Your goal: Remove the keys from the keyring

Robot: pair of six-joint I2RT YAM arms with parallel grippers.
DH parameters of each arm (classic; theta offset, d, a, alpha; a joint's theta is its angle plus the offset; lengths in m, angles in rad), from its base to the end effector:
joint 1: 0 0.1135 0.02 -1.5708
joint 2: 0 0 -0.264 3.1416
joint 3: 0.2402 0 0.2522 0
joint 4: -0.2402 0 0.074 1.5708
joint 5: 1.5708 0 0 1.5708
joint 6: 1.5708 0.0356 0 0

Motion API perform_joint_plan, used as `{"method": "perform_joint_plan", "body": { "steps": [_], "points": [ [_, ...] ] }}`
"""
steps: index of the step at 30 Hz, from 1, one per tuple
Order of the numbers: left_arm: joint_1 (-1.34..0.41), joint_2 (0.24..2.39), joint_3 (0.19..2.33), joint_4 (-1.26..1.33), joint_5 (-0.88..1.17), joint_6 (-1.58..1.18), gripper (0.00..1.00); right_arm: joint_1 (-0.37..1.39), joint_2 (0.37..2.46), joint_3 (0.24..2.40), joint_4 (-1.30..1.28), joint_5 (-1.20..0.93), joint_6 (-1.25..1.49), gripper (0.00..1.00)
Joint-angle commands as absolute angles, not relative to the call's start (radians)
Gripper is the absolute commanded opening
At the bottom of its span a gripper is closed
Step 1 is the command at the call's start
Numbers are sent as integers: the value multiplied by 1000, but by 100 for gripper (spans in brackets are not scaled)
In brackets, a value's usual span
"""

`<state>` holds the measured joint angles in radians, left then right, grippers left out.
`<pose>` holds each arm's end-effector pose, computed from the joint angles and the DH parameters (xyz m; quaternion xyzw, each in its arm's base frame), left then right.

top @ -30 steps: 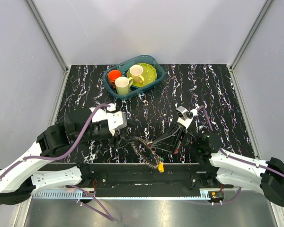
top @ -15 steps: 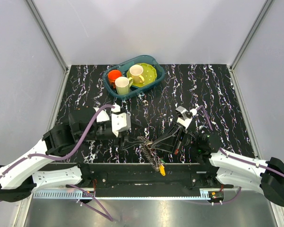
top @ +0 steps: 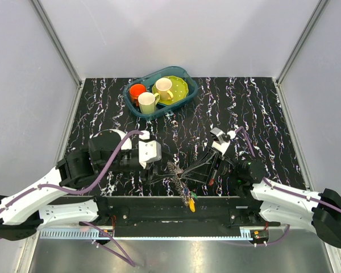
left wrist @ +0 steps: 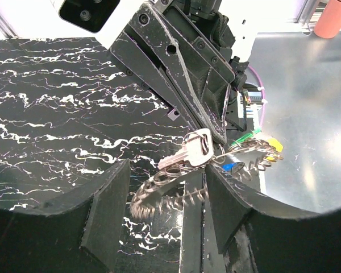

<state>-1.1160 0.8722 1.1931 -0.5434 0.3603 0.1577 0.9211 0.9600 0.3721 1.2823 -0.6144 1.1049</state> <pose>0.0627 -0.1568 0.4262 0.5470 0.5514 -0.4073 0.4804 0.0955 0.1597 0.3098 -0.2355 0.4279 0.8002 0.3480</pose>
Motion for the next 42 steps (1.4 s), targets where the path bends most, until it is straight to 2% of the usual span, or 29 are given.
{"method": "perform_joint_plan", "body": {
  "steps": [1,11,30,42],
  "points": [
    [-1124,865,1190,-468,347,166,60,925,956,411,1520,-601,1111,0],
    [-1124,845,1183,-440,295,170,60,927,968,385,1506,-612,1097,0],
    [-1135,900,1170,-379,314,121,59,927,1005,357,1513,-592,1085,0],
    [-1137,819,1184,-459,189,170,61,925,1017,354,1519,-572,1129,0]
  ]
}}
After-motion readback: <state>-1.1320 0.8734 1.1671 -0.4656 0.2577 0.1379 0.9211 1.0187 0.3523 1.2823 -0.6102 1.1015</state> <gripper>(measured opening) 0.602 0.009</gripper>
